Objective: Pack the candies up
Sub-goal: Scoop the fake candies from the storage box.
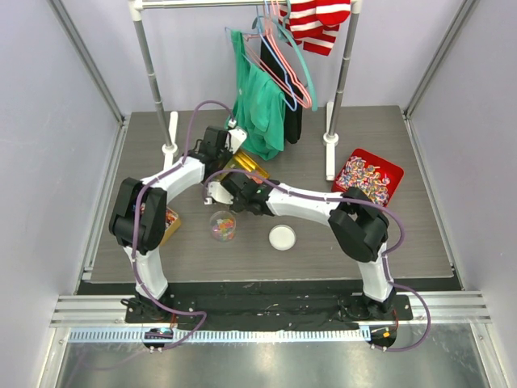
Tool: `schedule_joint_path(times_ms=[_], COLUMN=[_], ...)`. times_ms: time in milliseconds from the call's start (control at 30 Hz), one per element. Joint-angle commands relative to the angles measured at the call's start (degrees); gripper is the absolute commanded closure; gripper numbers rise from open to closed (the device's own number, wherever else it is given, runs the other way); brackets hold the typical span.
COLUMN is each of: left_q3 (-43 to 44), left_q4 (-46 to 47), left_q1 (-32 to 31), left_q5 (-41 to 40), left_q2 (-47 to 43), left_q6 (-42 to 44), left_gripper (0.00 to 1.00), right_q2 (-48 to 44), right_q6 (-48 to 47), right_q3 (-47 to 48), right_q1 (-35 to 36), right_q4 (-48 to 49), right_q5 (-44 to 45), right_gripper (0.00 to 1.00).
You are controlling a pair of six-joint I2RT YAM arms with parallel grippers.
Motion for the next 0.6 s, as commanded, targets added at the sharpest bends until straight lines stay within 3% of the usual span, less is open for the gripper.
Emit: schedule_joint_path(times_ms=[0, 567], left_q3=[0.4, 0.3], left_q4=[4.6, 5.1], left_q1=[-1.7, 0.7], left_q5=[-0.5, 0.6], left_q2=[-0.9, 2.3], left_q6=[-5.0, -8.8], left_gripper=[1.0, 1.0], right_q2=[-4.3, -15.0], right_q6=[6.9, 12.0], right_q3=[-3.9, -13.0], right_q1=[0.5, -3.8], right_q4=[7.1, 14.2], right_q5=[-6.9, -5.7], right_gripper=[0.99, 0.99])
